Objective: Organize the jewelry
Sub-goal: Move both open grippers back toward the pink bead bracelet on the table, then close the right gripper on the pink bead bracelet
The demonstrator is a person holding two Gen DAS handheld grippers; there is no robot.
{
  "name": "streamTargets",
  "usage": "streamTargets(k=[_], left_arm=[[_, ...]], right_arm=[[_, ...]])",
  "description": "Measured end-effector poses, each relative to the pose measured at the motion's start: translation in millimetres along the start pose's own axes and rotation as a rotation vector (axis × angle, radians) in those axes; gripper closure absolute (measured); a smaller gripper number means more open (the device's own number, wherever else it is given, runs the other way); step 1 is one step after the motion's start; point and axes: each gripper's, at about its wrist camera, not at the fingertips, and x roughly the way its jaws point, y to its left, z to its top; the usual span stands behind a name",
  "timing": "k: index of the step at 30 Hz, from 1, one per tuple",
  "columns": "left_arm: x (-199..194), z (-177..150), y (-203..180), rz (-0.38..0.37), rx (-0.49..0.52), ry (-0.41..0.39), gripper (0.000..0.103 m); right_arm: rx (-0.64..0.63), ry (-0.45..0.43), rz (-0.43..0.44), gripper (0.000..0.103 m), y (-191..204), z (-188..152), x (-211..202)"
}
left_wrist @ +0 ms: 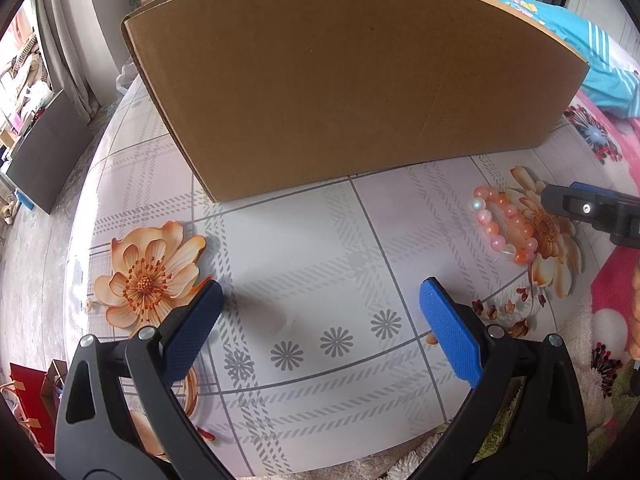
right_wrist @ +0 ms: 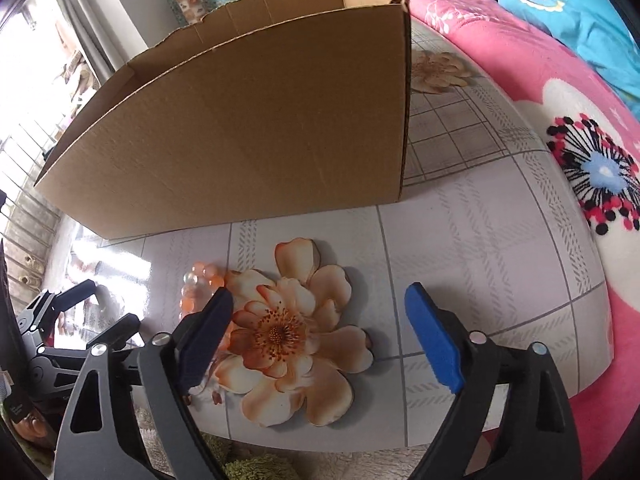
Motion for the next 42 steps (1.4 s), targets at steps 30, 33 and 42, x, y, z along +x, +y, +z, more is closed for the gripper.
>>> streamTargets(k=[30, 33, 42], left_arm=[[1.0, -0.8, 0.3, 0.004, -0.003, 0.003, 0.008], [1.0, -0.9, 0.4, 0.004, -0.003, 0.003, 0.008], [0.2, -1.0, 0.4, 0.006, -0.004, 0.004, 0.007]], right_arm=[[-0.096, -0.033, -0.008, 0.006, 15.3, -15.5, -5.1], [-0.116, -0.062, 0.02, 0.006, 21.9, -16.6, -12.2], [-0.181, -0.07, 0.034, 0.029, 47.5, -14.0, -11.2]])
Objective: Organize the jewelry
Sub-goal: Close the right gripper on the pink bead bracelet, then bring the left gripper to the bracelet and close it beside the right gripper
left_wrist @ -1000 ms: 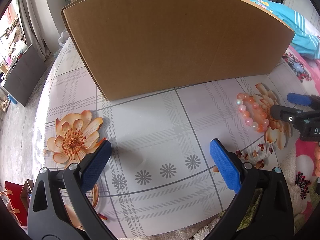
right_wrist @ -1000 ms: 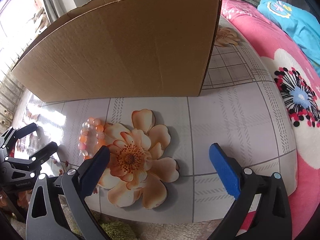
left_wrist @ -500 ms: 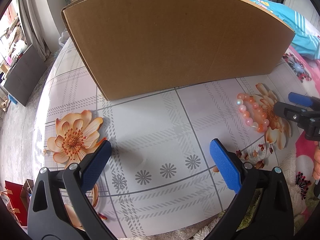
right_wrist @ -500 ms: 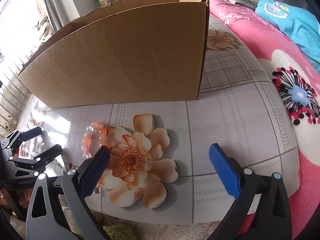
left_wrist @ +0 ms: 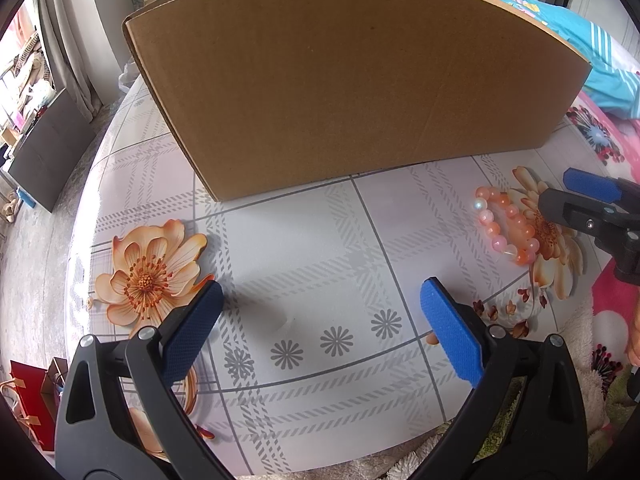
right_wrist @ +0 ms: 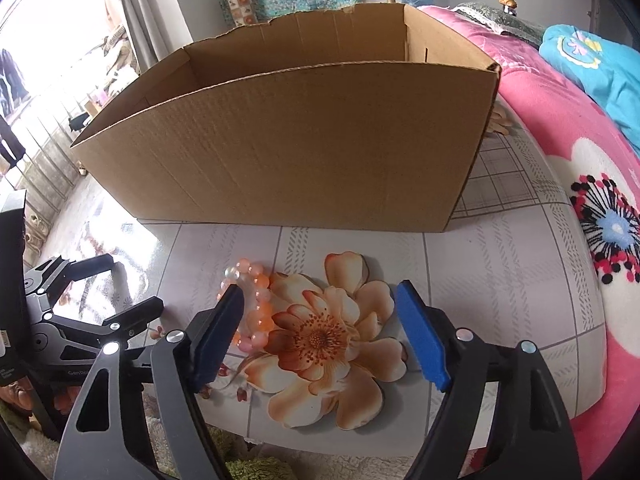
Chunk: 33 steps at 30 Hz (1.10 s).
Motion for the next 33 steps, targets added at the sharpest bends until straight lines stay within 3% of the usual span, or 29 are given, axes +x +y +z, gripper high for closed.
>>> streamTargets(k=[4, 11, 17, 24, 33], left_arm=[[0.2, 0.0, -0.1, 0.0, 0.0, 0.0, 0.007], [0.3, 0.0, -0.1, 0.0, 0.0, -0.001, 0.007], [0.4, -0.1, -0.2, 0.0, 0.0, 0.0, 0.007], [-0.4, -0.3, 0.1, 0.001, 0.0, -0.003, 0.007], [-2.0, -2.4, 0.4, -0.003, 0.008, -0.019, 0.007]], right_arm=[[-0.046, -0.003, 0.027, 0.033, 7.7, 3.4, 1.5], [-0.122, 0.028, 0.008, 0.047, 25.0, 0.3, 10.7], [-0.127, 0.072, -0.022, 0.068, 21.5, -2.3, 20.1], [-0.115, 0.069, -0.027, 0.084, 19.9, -4.4, 16.5], [-0.096, 0.068, -0.023, 0.087, 16.7, -5.0, 15.0]])
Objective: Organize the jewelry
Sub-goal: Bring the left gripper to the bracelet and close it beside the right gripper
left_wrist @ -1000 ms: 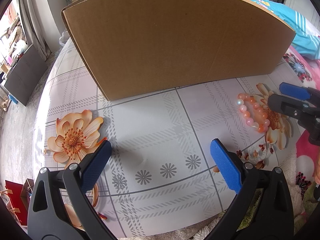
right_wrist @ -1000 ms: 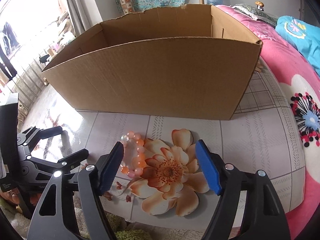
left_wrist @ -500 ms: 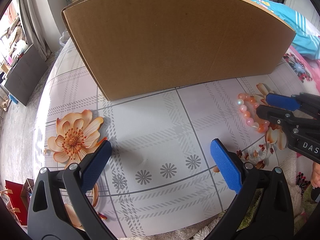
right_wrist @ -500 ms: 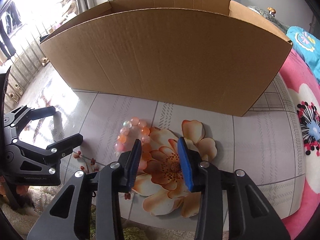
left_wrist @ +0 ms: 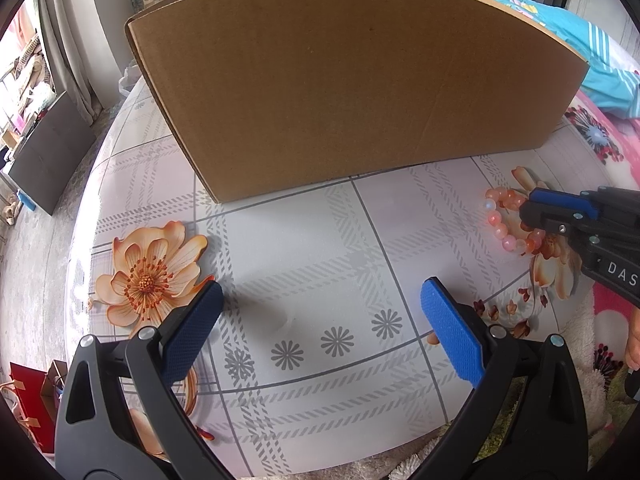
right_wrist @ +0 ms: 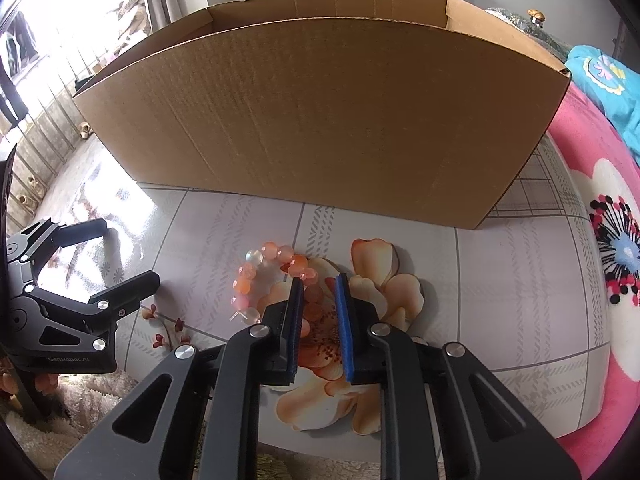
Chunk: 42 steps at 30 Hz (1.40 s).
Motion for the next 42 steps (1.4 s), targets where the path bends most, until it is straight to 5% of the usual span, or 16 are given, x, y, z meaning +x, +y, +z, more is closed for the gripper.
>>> streamTargets(k=[5, 13, 19, 24, 29, 39, 42], left_arm=[[-1.9, -0.5, 3.0, -0.033, 0.041, -0.017, 0.007], [-32.5, 9.9, 4.4, -0.263, 0.043, -0.16, 0.01], [-26.7, 18.1, -11.8, -0.426, 0.077, -0.119, 0.045], [-14.9, 23.7, -33.9, -0.495, 0.091, -0.07, 0.063], [-1.9, 34.1, -49.6, -0.489, 0.129, -0.038, 0.073], [10.0, 35.9, -76.5, -0.345, 0.283, -0.026, 0.074], [10.6, 34.7, -84.5, -0.269, 0.339, -0.038, 0.082]], right_arm=[[0.044, -0.004, 0.033, 0.087, -8.6, 0.8, -0.9], [0.112, -0.013, 0.097, 0.087, -25.7, -1.5, -2.8], [0.147, -0.025, 0.136, 0.087, -38.6, -4.3, -5.9], [0.156, -0.039, 0.157, 0.087, -48.5, -7.9, -11.4], [0.165, -0.05, 0.181, 0.086, -57.4, -15.7, -13.0], [0.168, -0.082, 0.222, 0.086, -70.5, -28.8, -16.5], [0.163, -0.084, 0.225, 0.086, -72.9, -32.3, -16.4]])
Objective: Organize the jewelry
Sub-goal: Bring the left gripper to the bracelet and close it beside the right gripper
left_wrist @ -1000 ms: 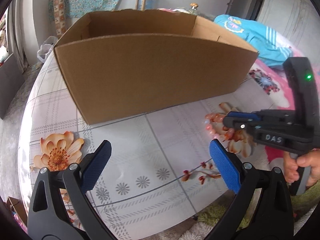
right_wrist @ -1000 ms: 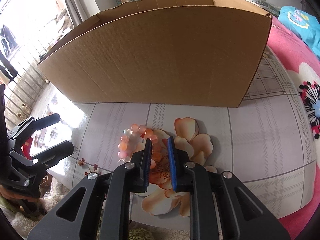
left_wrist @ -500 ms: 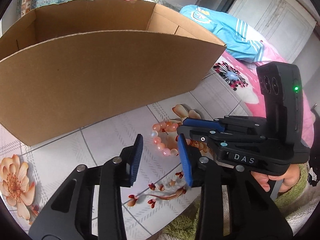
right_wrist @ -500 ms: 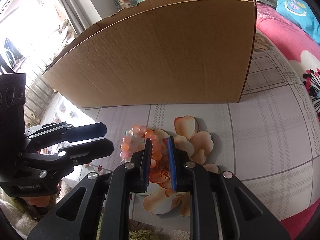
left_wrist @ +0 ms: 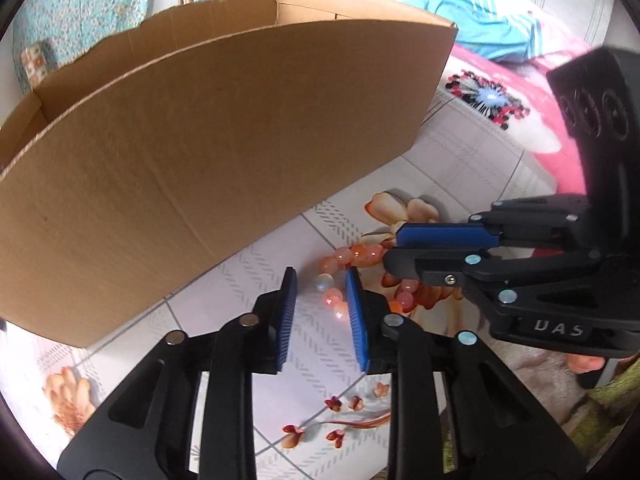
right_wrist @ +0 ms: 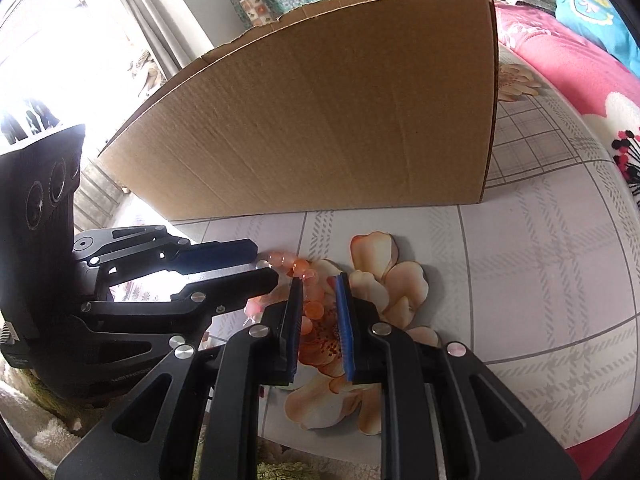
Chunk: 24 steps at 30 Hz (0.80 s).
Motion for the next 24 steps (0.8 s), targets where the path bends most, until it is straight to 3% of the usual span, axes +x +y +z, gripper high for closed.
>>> streamTargets(k=[3, 7, 14, 20, 24], left_arm=[[2.6, 1.6, -7.1, 0.051, 0.046, 0.005, 0.087], [-0.8, -1.1, 0.4, 0.057, 0.038, 0.01, 0.094], [-11.3, -16.1, 13.4, 0.078, 0.01, 0.011, 0.094], [-15.8, -24.4, 22.4, 0.082, -0.015, 0.005, 0.094], [-17.8, -27.2, 24.4, 0.086, -0.014, -0.003, 0.094]], right_arm=[[-0.003, 0.002, -0.002, 0.085, 1.4, -0.1, -0.3], [-0.018, 0.001, -0.01, 0.079, 4.0, -1.2, -1.3], [-0.127, 0.008, -0.075, 0.069, 29.5, 0.6, 3.4], [-0.189, 0.02, -0.08, 0.069, 49.6, 4.9, 14.5], [-0.203, 0.03, -0.077, 0.078, 57.6, 9.0, 19.3]])
